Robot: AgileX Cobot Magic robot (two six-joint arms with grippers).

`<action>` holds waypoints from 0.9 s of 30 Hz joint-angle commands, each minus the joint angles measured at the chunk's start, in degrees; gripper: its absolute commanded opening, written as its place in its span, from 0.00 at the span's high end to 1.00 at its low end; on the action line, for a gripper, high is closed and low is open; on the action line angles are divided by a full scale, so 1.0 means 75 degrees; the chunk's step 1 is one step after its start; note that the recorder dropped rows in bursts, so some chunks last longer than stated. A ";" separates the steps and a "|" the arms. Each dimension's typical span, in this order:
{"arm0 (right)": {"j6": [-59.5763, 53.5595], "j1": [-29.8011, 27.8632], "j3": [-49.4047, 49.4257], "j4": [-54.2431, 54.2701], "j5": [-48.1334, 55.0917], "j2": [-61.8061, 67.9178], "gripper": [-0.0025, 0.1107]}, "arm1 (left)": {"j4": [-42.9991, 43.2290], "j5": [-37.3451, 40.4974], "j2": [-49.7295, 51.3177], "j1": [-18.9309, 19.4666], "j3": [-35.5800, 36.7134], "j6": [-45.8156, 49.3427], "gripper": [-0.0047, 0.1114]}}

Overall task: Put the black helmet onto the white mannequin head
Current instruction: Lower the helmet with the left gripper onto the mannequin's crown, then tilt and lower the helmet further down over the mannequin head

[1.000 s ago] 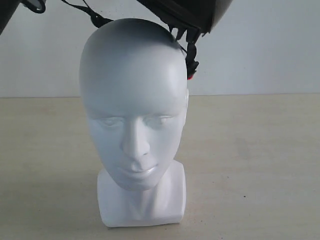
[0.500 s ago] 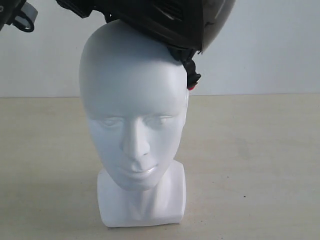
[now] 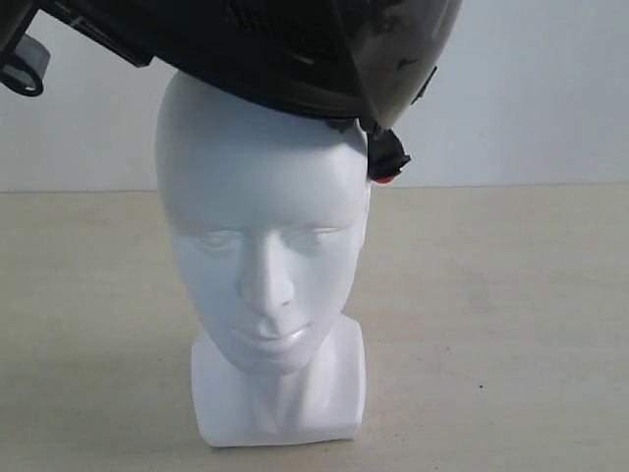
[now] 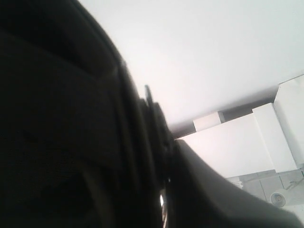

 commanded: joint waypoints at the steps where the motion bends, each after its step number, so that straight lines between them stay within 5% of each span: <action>1: -0.0040 -0.0052 -0.0005 -0.0018 -0.0095 -0.0044 0.98 | -0.0103 -0.0128 -0.0130 -0.0053 0.0040 -0.0146 0.92; 27: -0.0040 -0.0052 -0.0005 -0.0018 -0.0095 -0.0044 0.98 | 0.0259 -0.0128 -0.0110 0.0664 0.0038 -0.0146 0.92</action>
